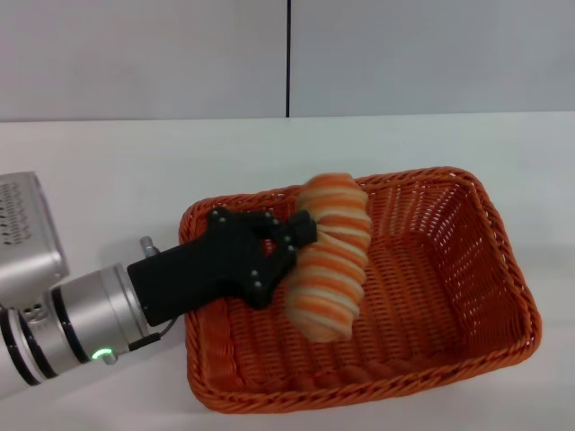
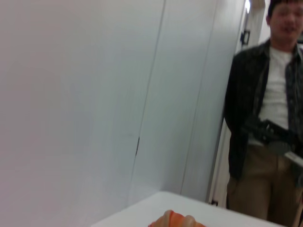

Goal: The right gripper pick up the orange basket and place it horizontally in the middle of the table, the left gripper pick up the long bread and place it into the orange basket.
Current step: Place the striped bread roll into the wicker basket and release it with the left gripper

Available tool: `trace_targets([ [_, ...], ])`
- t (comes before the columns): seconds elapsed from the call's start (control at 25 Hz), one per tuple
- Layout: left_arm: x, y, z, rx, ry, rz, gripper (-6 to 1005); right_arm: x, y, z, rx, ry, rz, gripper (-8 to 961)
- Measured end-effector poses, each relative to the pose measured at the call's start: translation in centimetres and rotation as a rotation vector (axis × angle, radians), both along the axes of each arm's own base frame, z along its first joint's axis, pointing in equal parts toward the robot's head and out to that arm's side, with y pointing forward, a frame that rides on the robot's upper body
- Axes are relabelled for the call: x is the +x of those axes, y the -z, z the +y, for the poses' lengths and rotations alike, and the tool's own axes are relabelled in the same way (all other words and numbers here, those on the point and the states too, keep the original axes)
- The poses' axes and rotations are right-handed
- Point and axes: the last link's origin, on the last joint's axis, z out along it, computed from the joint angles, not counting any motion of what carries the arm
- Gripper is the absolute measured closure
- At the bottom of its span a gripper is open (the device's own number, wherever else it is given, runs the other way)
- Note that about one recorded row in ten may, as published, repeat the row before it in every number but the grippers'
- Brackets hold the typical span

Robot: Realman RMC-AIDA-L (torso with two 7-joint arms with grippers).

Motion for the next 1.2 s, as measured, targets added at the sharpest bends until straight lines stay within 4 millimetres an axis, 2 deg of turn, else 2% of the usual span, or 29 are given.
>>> trace_targets([
  [0.16,0.2,0.2,0.0,0.001,-0.002,0.030,936,0.1,0.0,-0.1,0.001,0.004,-0.004,438],
  [0.8,-1.6,-2.3,0.4,0.018,-0.104,0.012,602,0.3,0.0,-0.2,-0.001,0.021,-0.013,438],
  [1.0,-2.2,-3.7,0.7,0.029,-0.125,0.029,409,0.4,0.0,-0.2,0.001,0.023,-0.012,438],
  [1.04,-2.6,-4.7,0.9,0.059,-0.133,0.017,370,0.4,0.0,-0.2,0.001,0.024,-0.012,438],
  [1.2,-3.3,-6.2,1.3,0.114,-0.161,0.003,225,0.5,-0.1,-0.3,0.003,0.026,-0.012,438],
])
